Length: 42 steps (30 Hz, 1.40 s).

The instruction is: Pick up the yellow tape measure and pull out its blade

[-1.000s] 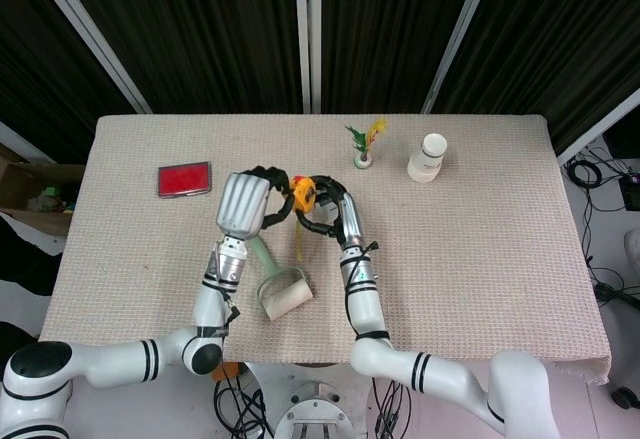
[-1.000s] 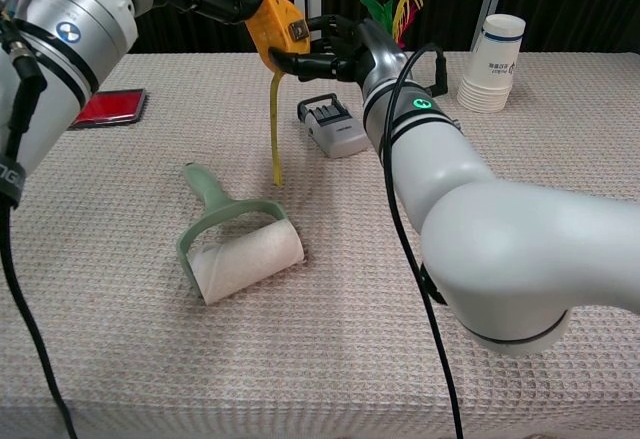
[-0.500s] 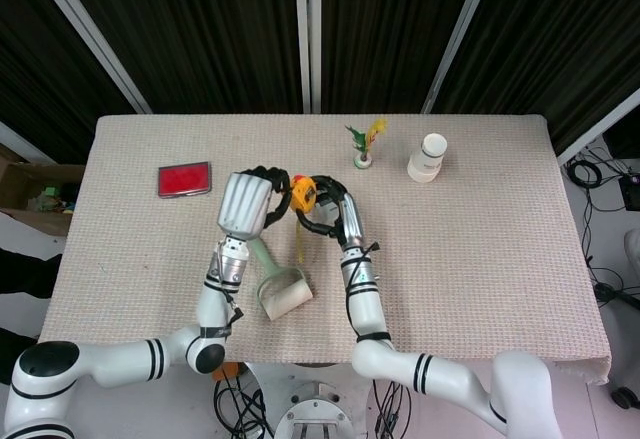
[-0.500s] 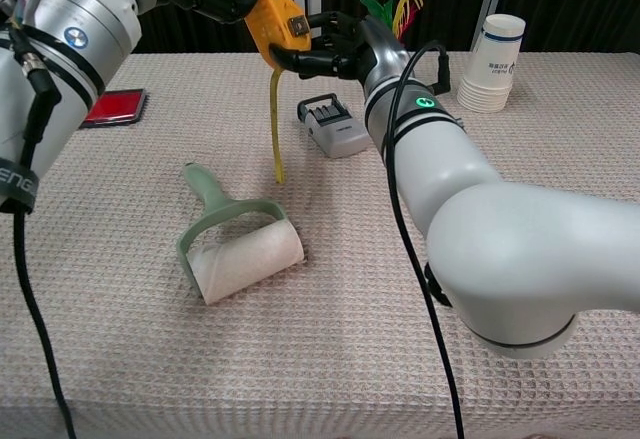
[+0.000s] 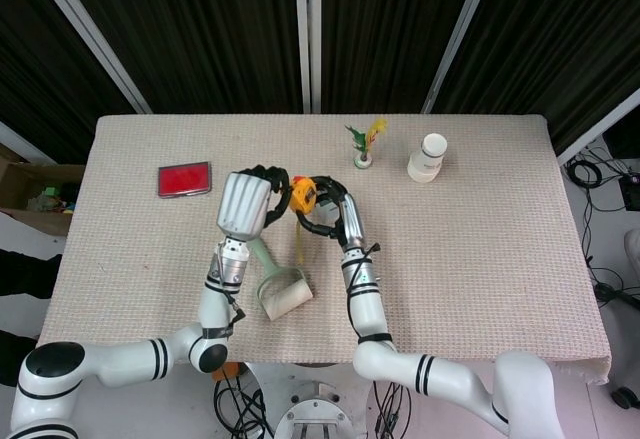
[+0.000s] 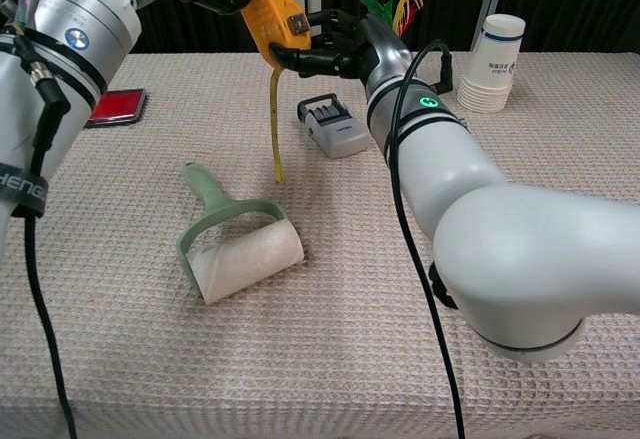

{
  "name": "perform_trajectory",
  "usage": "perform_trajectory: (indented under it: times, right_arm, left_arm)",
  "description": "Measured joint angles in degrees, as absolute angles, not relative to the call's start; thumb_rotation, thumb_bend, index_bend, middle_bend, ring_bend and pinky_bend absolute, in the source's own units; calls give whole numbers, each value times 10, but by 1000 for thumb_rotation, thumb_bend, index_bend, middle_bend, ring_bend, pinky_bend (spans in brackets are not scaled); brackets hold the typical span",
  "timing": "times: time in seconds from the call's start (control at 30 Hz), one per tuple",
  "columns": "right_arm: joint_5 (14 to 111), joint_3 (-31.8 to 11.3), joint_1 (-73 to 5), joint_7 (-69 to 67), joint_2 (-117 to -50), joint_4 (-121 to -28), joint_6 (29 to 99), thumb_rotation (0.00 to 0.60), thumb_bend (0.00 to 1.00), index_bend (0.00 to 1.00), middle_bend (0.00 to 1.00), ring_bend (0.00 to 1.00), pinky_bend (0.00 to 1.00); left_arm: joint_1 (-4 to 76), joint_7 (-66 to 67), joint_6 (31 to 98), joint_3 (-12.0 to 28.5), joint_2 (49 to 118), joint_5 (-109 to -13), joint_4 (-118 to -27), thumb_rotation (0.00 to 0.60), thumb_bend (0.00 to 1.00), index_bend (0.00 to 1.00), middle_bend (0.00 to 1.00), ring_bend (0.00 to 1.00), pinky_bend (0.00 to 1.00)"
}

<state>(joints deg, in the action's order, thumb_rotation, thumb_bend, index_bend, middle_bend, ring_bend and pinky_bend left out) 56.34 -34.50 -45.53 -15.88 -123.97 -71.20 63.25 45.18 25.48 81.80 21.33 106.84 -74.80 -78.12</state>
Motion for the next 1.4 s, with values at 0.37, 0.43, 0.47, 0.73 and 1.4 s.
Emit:
perform_trajectory:
  times: [0.37,0.43,0.47,0.73,1.4]
  right_arm:
    - [569,-340,-450,-160,-1236,-718,637,600,303,952,705,391,0]
    - [570,-338,-448,-160,-1236,-720,639,600,303,952,705,391,0]
    - [571,-338,-447,-160,-1235,-720,639,600,302,952,705,391,0]
    - [578,-330,-442,-155,-1232,-724,645,600,310,952,705,391,0]
    - [592,-293,-397,-144,-1209,-754,668,600,324,952,705,391,0]
  left_arm:
    - [447,250,832,219,1066,-754,-778,600,438,649,639,626,784]
    - [446,247,840,221,1067,-759,-774,600,438,652,642,628,788]
    - [445,246,844,222,1068,-761,-772,600,439,654,644,629,791]
    - [439,241,872,233,1068,-771,-767,600,439,656,647,632,794]
    - [393,233,925,252,998,-783,-842,600,443,662,654,640,800]
